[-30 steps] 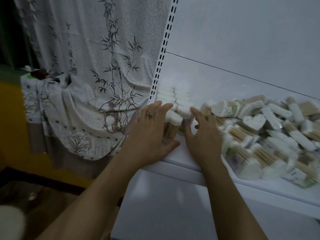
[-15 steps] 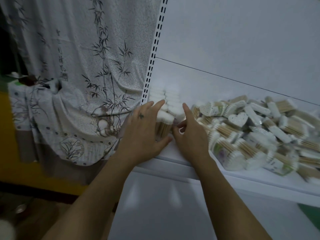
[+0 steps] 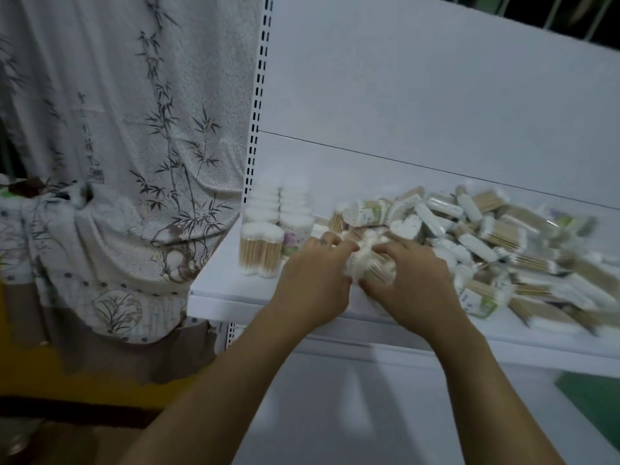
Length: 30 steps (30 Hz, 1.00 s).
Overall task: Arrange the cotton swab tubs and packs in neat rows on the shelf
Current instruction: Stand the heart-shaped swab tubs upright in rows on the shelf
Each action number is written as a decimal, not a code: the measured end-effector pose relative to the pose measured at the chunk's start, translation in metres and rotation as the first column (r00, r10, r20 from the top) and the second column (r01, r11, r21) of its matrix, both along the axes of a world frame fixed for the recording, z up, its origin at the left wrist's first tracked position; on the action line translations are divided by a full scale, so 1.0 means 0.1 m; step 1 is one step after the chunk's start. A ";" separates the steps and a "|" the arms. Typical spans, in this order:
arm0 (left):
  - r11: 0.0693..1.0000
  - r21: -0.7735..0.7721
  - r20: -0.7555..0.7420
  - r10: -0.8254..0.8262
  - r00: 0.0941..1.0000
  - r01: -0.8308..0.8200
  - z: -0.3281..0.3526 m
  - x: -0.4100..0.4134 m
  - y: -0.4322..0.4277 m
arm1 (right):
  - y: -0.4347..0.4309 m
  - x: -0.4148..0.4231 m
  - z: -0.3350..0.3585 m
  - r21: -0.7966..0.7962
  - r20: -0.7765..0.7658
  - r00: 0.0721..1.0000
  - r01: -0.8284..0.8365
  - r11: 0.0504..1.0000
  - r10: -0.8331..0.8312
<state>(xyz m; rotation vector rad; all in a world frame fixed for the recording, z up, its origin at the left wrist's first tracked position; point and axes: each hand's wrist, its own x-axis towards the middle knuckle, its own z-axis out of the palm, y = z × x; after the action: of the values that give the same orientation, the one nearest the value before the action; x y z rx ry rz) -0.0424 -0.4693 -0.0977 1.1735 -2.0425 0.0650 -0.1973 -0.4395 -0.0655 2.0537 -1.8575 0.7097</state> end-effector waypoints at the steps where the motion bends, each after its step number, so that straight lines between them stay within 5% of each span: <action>1: 0.999 0.046 0.017 0.011 1.000 -0.012 0.01 -0.08 -0.03 | 0.03 -0.03 -0.03 0.016 -0.001 1.000 0.019 1.000 -0.019; 9: 0.954 0.281 0.338 0.003 0.941 -0.104 0.16 -0.40 -0.37 | 0.14 -0.28 -0.37 0.008 0.013 0.999 0.043 0.999 -0.043; 20: 0.951 0.117 0.285 0.245 0.927 -0.287 0.23 -0.46 -0.21 | 0.12 -0.52 -0.54 -0.117 0.121 0.992 0.037 0.992 -0.022; 26: 0.930 0.228 0.104 0.272 0.957 -0.289 0.35 -0.32 -0.05 | 0.09 -0.56 -0.50 -0.088 0.092 0.995 0.041 0.995 -0.033; 30: 0.925 0.252 0.026 0.287 0.958 -0.284 0.34 -0.33 0.10 | 0.01 -0.45 -0.61 -0.224 0.103 0.994 0.065 0.972 -0.042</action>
<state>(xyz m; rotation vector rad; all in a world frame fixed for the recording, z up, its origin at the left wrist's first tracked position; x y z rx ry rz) -0.0753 -0.4597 -0.0635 1.6234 -1.8942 -0.0635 -0.2427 -0.4383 -0.1262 1.8483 -1.7815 0.9755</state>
